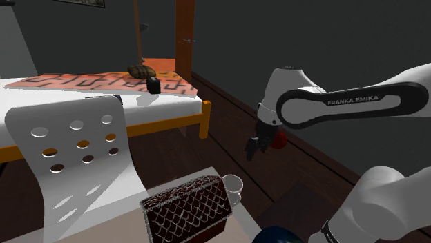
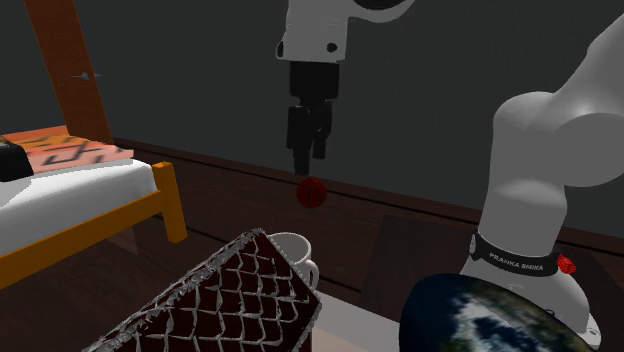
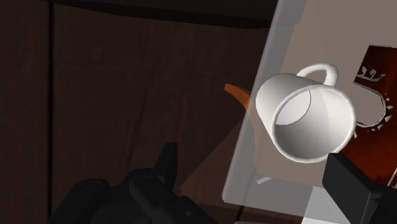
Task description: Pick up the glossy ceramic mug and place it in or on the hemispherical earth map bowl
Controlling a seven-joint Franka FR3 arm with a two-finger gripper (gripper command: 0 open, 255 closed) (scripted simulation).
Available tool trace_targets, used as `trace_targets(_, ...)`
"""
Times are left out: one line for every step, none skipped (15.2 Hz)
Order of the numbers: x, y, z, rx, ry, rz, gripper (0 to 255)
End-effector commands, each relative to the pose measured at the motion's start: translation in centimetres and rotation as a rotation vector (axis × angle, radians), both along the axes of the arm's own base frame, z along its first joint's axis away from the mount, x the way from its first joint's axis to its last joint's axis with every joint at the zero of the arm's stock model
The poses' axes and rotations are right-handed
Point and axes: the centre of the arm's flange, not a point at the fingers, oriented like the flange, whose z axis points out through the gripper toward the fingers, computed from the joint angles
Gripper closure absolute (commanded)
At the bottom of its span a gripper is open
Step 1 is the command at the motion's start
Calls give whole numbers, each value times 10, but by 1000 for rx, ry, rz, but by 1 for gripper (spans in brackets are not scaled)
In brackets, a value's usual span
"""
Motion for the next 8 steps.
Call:
trace_targets(4,11,-26,2,0,2,0)
trace_targets(6,17,-37,2,1,3,0)
trace_targets(8,23,-49,3,2,4,0)
trace_targets(10,30,-60,3,3,5,0)
trace_targets(11,36,-72,4,4,6,0)
trace_targets(13,42,-83,5,5,7,0)
trace_targets(15,48,-94,5,6,8,0)
trace_targets(15,49,-95,5,6,8,0)
